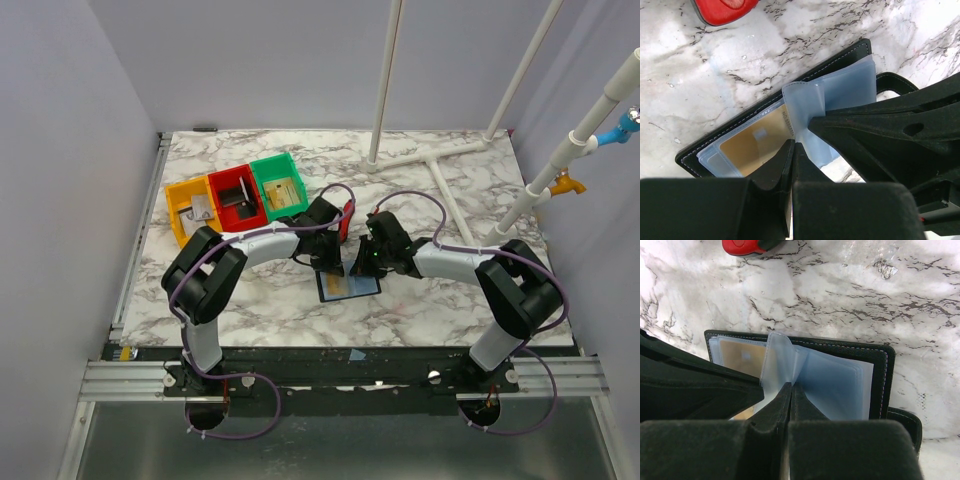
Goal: Take the credit cards out of the card holder
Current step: Remove the credit card from the card holder.
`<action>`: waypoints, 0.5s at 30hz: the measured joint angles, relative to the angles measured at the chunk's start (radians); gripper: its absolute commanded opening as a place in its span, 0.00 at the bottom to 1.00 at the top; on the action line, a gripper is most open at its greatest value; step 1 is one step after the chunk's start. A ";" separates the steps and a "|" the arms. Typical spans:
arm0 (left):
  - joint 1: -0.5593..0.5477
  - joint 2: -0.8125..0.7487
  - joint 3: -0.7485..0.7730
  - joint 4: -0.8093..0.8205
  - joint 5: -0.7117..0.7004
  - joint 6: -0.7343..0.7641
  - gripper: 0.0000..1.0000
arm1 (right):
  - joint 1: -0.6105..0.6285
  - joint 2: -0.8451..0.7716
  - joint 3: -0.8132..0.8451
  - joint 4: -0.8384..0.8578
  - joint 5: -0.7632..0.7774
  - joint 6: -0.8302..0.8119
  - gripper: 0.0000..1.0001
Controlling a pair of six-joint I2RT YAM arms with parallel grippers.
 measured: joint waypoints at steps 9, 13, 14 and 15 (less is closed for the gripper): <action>0.000 0.000 0.000 -0.021 -0.031 0.002 0.00 | 0.000 0.000 0.000 0.000 0.000 0.000 0.01; 0.002 0.000 0.005 -0.031 -0.052 0.002 0.00 | 0.000 0.001 0.000 0.000 0.002 0.002 0.01; 0.002 0.000 0.007 -0.033 -0.059 0.003 0.00 | 0.000 0.001 0.000 -0.001 0.002 0.002 0.01; 0.002 0.000 0.008 -0.034 -0.063 0.005 0.00 | 0.000 0.001 0.000 -0.001 0.002 0.002 0.01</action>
